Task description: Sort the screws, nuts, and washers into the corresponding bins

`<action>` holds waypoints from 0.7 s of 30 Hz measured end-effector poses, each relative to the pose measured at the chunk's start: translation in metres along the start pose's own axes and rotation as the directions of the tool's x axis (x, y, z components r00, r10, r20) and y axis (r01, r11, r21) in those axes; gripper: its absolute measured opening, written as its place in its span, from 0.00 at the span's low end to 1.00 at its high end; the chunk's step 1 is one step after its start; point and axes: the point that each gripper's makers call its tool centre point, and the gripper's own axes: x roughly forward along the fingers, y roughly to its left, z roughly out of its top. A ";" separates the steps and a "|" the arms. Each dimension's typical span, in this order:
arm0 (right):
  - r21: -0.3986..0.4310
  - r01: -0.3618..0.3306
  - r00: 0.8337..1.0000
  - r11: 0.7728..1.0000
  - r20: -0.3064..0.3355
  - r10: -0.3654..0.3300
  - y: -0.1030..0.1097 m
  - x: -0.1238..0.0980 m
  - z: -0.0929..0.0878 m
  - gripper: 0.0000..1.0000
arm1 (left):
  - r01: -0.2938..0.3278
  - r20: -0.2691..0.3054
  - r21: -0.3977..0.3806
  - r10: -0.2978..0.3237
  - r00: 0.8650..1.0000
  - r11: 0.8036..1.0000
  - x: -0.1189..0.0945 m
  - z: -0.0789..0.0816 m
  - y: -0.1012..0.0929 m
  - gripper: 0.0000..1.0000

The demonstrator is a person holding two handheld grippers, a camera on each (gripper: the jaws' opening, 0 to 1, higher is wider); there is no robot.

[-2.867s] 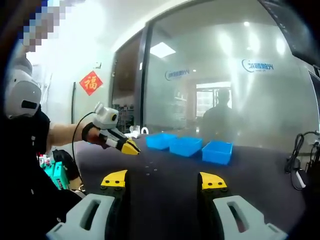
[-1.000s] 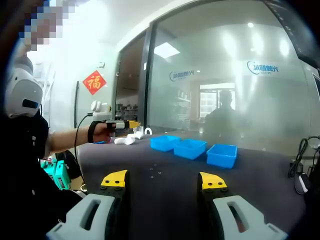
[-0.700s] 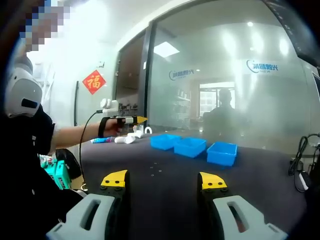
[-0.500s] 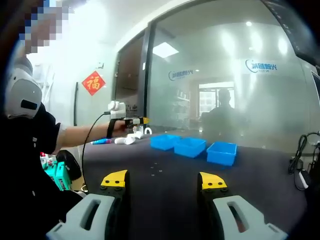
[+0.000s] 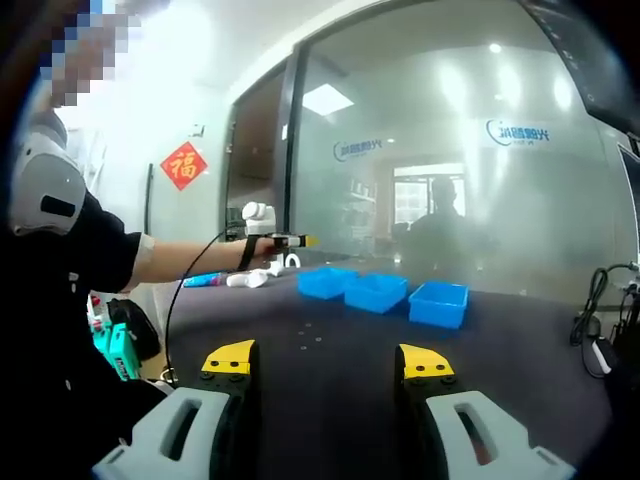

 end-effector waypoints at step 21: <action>-0.001 0.016 1.000 1.000 -0.010 -0.016 -0.005 -0.004 0.000 0.49 | -0.032 -0.036 -0.025 0.031 0.999 0.999 0.019 -0.016 0.021 0.06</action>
